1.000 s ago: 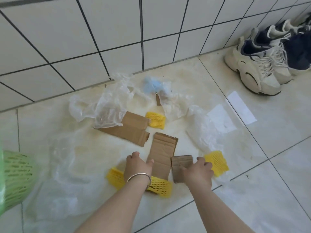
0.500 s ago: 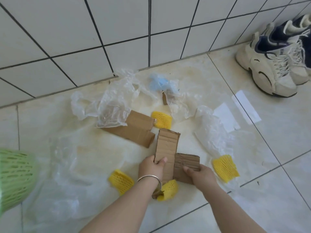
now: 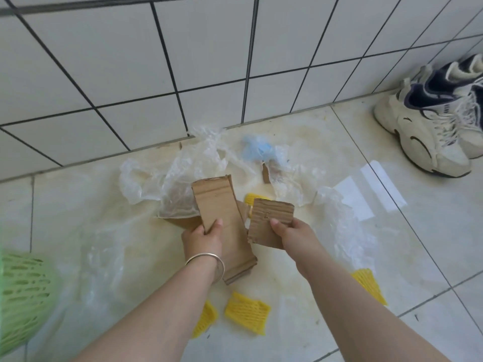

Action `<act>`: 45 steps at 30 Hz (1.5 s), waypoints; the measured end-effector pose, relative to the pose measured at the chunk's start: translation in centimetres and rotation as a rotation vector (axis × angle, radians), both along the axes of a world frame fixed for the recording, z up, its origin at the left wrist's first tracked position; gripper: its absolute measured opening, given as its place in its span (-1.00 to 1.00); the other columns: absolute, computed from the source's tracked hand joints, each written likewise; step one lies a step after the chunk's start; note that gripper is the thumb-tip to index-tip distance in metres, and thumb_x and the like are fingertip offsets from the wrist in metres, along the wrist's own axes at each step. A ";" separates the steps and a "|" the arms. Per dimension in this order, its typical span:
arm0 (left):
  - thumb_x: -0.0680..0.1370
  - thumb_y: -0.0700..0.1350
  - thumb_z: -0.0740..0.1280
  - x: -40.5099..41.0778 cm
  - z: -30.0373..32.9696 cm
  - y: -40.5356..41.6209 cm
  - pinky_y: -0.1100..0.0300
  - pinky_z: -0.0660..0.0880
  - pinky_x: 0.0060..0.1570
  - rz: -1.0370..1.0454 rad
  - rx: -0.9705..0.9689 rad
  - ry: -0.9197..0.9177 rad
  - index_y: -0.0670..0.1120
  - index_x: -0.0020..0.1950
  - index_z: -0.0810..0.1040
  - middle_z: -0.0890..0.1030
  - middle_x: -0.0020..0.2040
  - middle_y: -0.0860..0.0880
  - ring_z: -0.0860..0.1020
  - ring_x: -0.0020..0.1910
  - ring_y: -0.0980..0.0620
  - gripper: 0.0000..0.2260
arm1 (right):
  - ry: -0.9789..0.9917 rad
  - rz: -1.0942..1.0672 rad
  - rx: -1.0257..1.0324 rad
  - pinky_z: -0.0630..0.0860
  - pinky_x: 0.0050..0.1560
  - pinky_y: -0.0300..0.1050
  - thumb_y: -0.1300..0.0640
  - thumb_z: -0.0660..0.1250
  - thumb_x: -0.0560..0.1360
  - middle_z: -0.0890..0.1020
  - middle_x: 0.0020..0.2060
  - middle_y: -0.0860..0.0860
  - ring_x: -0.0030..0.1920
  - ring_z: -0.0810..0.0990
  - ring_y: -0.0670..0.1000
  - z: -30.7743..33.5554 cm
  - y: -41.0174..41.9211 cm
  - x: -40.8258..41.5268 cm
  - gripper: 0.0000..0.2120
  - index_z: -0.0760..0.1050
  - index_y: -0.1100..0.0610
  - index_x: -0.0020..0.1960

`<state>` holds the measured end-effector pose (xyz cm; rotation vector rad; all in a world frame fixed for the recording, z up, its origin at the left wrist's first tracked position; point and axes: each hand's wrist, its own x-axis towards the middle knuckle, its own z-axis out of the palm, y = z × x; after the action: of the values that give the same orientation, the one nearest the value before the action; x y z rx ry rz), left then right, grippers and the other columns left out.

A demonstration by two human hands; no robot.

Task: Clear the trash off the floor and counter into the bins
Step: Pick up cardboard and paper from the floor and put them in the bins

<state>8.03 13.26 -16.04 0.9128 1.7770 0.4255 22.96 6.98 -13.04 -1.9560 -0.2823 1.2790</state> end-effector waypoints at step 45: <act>0.32 0.29 0.40 -1.8 -2.1 8.2 0.00 0.27 0.25 -0.319 -0.103 0.576 0.12 0.06 0.59 0.33 0.28 -0.02 0.24 0.27 -0.14 -0.59 | -0.612 0.273 -0.189 0.47 0.03 -0.06 0.12 0.32 0.47 0.51 0.16 0.18 0.15 0.53 0.15 -5.0 12.1 7.2 -0.73 0.52 0.25 0.10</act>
<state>6.25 21.47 -18.12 1.3074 2.0864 -0.1543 30.18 19.12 -18.06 -2.5093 -0.7749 0.8520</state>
